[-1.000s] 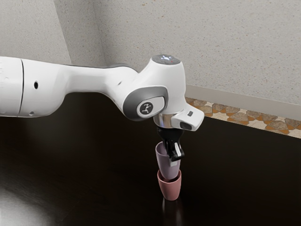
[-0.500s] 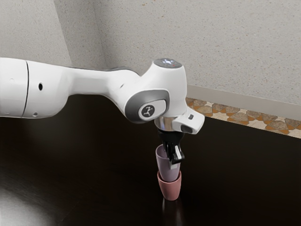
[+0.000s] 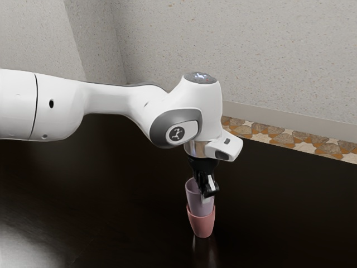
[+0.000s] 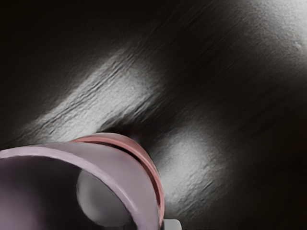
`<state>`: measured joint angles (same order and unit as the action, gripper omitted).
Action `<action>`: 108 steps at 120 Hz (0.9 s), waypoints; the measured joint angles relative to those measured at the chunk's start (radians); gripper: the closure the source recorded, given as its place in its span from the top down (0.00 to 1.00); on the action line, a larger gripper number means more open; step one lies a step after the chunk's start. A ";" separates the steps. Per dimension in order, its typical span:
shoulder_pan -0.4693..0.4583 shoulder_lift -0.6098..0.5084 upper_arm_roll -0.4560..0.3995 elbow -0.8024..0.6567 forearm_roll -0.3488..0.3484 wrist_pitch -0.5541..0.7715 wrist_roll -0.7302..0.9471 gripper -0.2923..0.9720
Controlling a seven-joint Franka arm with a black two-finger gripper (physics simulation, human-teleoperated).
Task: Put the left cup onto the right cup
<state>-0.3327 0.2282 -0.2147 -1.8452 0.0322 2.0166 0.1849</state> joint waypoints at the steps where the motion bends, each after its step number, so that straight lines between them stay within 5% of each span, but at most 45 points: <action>1: 0.000 0.000 0.000 0.000 0.000 0.000 0.000 0.20; 61: -0.006 0.003 0.000 0.000 -0.006 0.005 0.002 0.64; 108: -0.006 -0.009 0.000 -0.001 -0.008 0.007 0.001 0.75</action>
<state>-0.3388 0.2187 -0.2147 -1.8458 0.0247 2.0234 0.1856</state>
